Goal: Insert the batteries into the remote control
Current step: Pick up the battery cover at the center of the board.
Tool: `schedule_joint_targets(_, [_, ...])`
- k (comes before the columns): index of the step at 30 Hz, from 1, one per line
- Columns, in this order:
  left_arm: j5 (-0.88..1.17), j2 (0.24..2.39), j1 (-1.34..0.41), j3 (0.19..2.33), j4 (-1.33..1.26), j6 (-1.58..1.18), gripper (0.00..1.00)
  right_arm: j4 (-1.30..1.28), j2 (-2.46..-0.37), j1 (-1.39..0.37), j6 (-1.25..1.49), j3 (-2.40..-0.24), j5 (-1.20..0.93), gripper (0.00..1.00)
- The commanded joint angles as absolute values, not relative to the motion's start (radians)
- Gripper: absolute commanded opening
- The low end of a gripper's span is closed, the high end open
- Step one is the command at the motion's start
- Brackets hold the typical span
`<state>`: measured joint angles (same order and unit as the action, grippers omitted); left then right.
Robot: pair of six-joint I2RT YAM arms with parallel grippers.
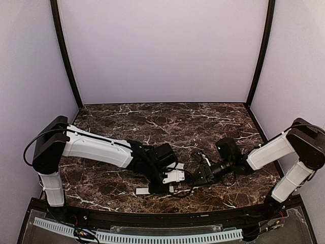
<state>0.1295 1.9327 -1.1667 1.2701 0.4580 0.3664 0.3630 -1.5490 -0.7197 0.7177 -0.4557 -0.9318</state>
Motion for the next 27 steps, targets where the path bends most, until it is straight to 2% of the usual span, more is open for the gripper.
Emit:
schedule_joint_targets(1, [0.118,1.876,-1.173,1.245,0.452,0.357,0.28,0.546,-1.605,-0.752,0.828,-0.457,-0.965,0.41])
schedule_joint_targets(6, [0.119,1.869,-1.174,1.240,0.436,0.359,0.29,0.580,-1.638,-0.774,0.856,-0.466,-0.952,0.43])
schedule_joint_targets(11, [0.110,1.867,-1.175,1.233,0.458,0.352,0.47,0.549,-1.599,-0.775,0.846,-0.464,-0.922,0.43])
schedule_joint_targets(15, [0.115,1.890,-1.174,1.236,0.476,0.341,0.54,0.523,-1.577,-0.775,0.862,-0.453,-0.888,0.43])
schedule_joint_targets(25, [0.118,1.992,-1.174,1.311,0.614,0.333,0.47,0.617,-1.530,-0.775,1.006,-0.366,-0.817,0.46])
schedule_joint_targets(27, [0.112,2.010,-1.173,1.324,0.628,0.330,0.43,0.670,-1.555,-0.776,1.033,-0.358,-0.829,0.47])
